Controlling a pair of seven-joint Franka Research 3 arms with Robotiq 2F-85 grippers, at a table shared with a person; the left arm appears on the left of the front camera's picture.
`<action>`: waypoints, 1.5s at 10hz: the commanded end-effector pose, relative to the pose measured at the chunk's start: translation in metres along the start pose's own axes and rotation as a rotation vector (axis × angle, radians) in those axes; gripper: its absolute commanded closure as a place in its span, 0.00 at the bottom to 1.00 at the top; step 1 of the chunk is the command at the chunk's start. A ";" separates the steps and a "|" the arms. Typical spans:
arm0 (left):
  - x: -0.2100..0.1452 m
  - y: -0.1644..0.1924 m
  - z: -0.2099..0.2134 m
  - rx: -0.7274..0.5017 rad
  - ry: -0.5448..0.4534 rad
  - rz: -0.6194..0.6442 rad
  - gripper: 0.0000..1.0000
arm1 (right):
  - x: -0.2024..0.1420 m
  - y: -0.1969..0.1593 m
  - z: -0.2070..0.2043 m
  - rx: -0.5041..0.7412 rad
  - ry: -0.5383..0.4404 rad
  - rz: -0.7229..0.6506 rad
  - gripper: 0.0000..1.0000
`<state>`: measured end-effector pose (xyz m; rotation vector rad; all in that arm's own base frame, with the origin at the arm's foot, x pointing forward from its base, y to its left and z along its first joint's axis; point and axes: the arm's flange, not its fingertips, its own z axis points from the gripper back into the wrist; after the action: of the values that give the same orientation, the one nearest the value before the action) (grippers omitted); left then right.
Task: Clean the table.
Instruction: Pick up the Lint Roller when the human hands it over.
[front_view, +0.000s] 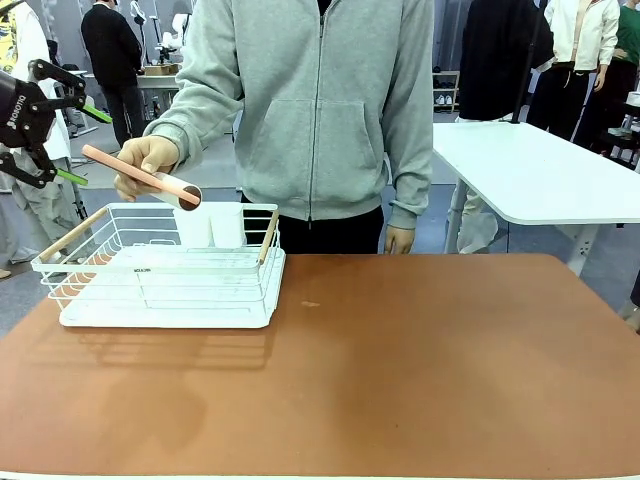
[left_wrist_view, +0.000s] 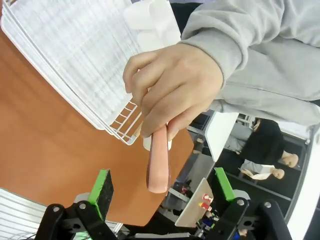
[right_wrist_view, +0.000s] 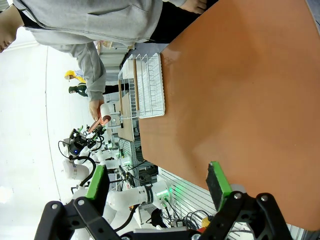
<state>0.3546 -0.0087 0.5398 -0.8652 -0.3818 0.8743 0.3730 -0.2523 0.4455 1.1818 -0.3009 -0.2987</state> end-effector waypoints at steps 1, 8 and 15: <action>-0.002 0.005 -0.005 0.010 -0.035 0.009 0.00 | -0.002 0.002 0.001 0.010 -0.002 0.012 0.00; -0.002 -0.005 -0.008 0.015 -0.013 -0.030 0.00 | -0.002 0.002 0.001 0.010 -0.002 0.012 0.00; -0.007 -0.015 -0.034 0.033 -0.092 0.004 0.00 | -0.002 0.002 0.001 0.010 -0.002 0.012 0.00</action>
<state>0.3761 -0.0282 0.5272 -0.8072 -0.4330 0.8978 0.3730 -0.2522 0.4455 1.1817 -0.3009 -0.2985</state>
